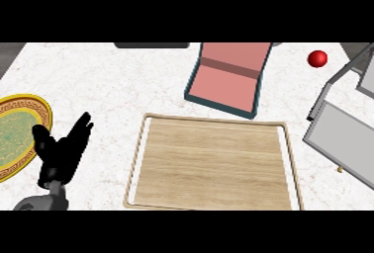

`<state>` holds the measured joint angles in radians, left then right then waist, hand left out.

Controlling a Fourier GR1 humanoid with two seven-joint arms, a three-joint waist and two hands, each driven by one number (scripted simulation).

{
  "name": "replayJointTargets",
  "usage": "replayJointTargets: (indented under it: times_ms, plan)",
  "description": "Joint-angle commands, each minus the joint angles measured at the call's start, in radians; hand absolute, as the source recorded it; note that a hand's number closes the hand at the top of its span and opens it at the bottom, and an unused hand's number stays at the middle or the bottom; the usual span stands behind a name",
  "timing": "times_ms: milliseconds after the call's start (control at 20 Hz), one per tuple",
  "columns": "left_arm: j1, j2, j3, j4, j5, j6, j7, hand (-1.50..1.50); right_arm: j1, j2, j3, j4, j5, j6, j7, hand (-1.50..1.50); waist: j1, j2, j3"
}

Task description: Pick the squash from the tray and place it in the tiered shelf

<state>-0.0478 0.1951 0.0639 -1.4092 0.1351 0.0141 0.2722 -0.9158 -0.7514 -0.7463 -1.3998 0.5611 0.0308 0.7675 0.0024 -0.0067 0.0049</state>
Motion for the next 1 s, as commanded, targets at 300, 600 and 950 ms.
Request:
replayJointTargets:
  times_ms: [300,600,950]
  plan:
    - [0.0,0.009,0.021,0.01,0.016,-0.001,0.07,0.0,0.095,-0.183,-0.16,-0.054,0.039,-0.09,0.056,-1.5,-0.018,0.002,-0.004]
    - [0.029,0.024,0.039,0.052,0.024,-0.044,0.018,0.0,0.19,-0.261,-0.38,-0.011,-0.085,-0.046,0.019,-1.5,-0.023,0.002,-0.004]
    - [0.081,-0.052,-0.016,-0.005,-0.019,0.009,0.004,0.0,0.335,-0.379,-0.605,-0.007,-0.258,0.192,0.006,-1.5,-0.024,0.0,-0.004]
